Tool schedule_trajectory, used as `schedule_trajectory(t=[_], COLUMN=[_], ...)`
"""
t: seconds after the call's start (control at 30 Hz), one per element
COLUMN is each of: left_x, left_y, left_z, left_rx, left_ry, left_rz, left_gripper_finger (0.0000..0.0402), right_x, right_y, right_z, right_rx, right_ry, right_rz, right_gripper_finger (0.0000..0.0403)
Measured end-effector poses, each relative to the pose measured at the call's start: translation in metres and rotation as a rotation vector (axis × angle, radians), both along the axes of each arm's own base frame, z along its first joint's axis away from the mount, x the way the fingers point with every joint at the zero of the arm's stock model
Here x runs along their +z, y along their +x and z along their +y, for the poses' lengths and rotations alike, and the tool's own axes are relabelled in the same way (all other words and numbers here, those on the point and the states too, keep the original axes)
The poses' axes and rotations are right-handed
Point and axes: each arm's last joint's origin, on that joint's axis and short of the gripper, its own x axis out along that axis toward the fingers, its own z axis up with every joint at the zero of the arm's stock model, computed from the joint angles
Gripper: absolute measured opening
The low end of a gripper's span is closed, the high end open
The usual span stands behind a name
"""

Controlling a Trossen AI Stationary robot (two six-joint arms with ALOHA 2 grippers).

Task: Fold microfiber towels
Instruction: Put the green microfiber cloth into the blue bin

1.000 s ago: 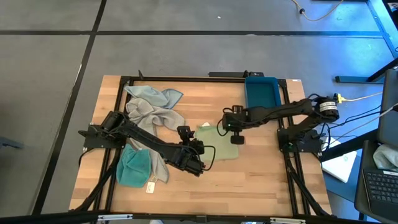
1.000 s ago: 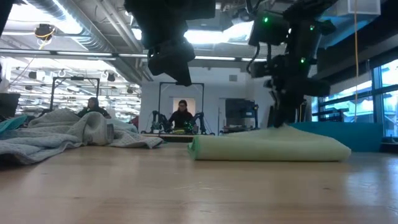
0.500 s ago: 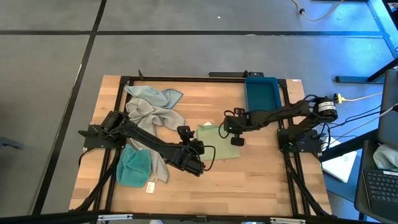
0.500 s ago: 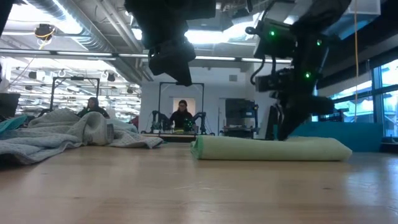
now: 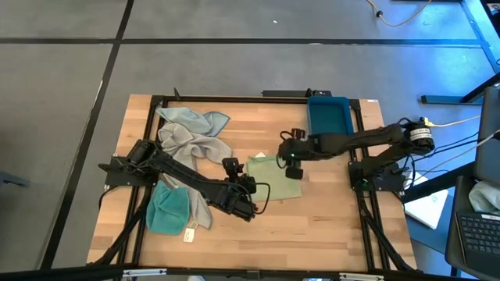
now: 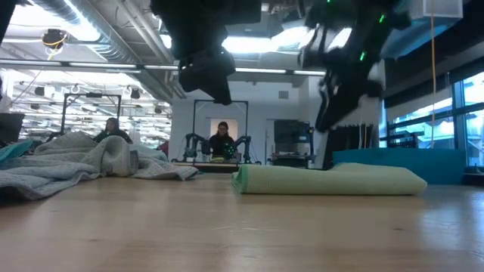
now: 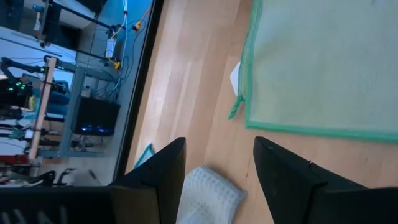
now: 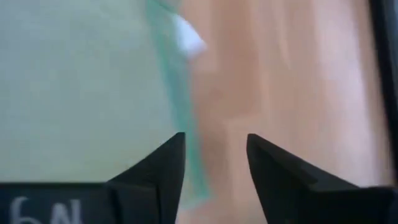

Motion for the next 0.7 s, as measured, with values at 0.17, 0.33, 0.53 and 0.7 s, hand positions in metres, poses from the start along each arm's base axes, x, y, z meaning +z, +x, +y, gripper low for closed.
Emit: schedule_trajectory(t=[0.17,0.33,0.53,0.7], left_x=[0.0,0.0,0.0,0.001], left_y=[-0.008,-0.012,-0.009,0.007], left_z=[-0.002,-0.004,-0.005,-0.012], left_rx=[0.02,0.025,0.025,-0.046], left_ry=[0.04,0.053,0.034,-0.041], left_rz=[0.026,0.034,-0.001,-0.086], left_gripper_finger=[0.0181,0.0181,0.0181,0.0181], right_x=[0.004,-0.005,-0.039,-0.069], right_y=[-0.004,-0.007,-0.015,-0.025], right_z=[0.048,0.11,0.153,0.16], right_rx=[0.147,0.267,0.354,0.282], right_ry=[0.091,-0.028,-0.248,-0.322], right_rz=[-0.033,-0.093,-0.025,0.101], right_gripper_finger=[0.0193,0.0194,0.0194,0.0194])
